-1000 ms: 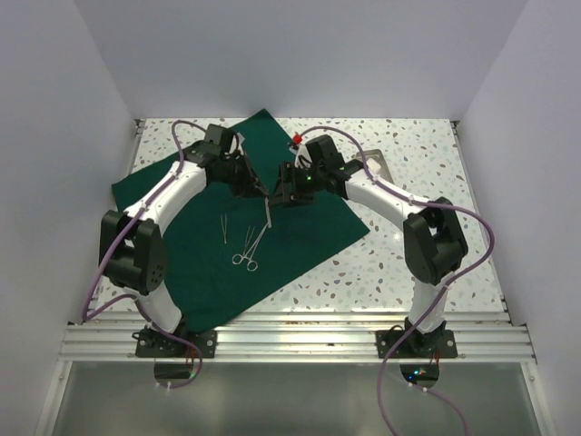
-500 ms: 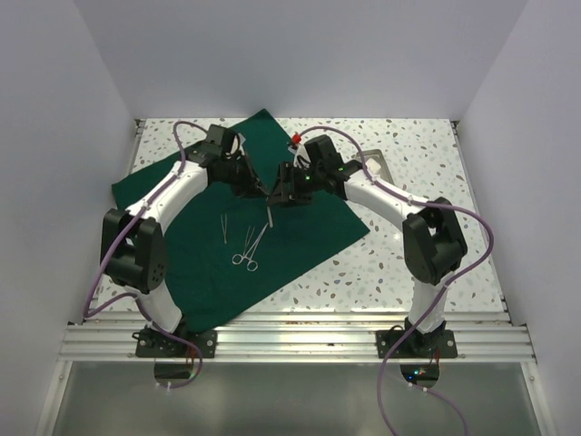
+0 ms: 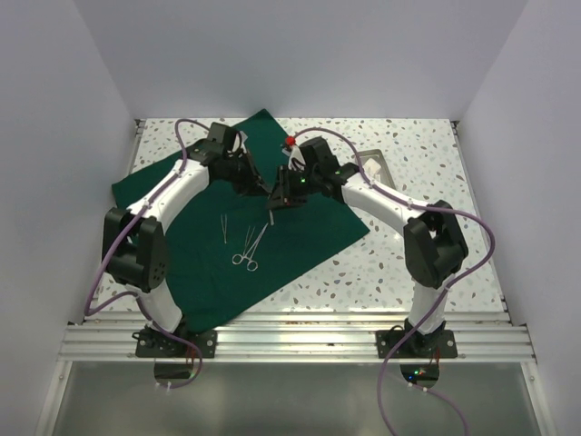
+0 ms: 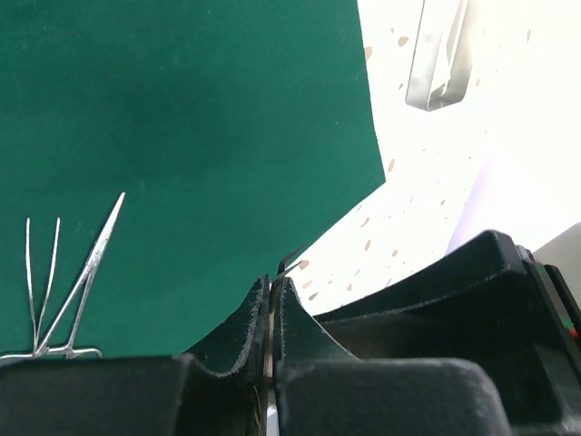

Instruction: Prepare the surgical pack

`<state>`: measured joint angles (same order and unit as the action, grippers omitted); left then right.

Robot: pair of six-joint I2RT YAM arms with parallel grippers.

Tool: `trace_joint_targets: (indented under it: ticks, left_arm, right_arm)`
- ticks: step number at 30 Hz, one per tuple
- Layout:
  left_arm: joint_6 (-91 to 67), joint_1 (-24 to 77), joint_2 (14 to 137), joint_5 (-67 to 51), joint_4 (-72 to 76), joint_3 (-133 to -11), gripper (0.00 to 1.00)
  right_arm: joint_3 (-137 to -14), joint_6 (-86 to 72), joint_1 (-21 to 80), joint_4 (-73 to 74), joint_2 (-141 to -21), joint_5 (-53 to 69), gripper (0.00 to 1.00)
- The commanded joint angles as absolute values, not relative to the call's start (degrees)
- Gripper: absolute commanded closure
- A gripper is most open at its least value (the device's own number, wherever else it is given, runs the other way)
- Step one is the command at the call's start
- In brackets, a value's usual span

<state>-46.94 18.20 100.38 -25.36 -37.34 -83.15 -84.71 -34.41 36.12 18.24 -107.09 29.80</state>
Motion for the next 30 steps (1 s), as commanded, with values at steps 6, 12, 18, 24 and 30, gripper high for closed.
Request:
trace_joint_targets:
  ticks: [6,12,18,24,30]
  left_arm:
    - [-47.03,17.67,97.91,-28.39,-34.71,-83.23,0.73]
    - [-39.56,13.11,97.38,-23.39,-39.98,-83.15,0.36]
    - [-30.51,12.04,97.21,-17.49,-43.16,-80.26,0.43]
    - [-26.64,14.32,98.7,-17.49,-42.1,-76.21,0.43]
    - [-26.28,18.19,99.58,-14.51,-42.63,-74.8,0.41]
  right_arm:
    - [-87.45,-33.06,36.13,20.64,-107.67,27.87,1.0]
    - [-87.45,-27.35,29.3,27.4,-107.93,23.21,1.0]
    - [-92.18,-15.86,15.92,38.11,-111.08,7.79,1.0]
    - [-105.72,-6.77,8.89,46.22,-121.62,-4.75,1.0]
    - [-115.74,-3.78,6.59,49.92,-129.44,-6.76,1.0]
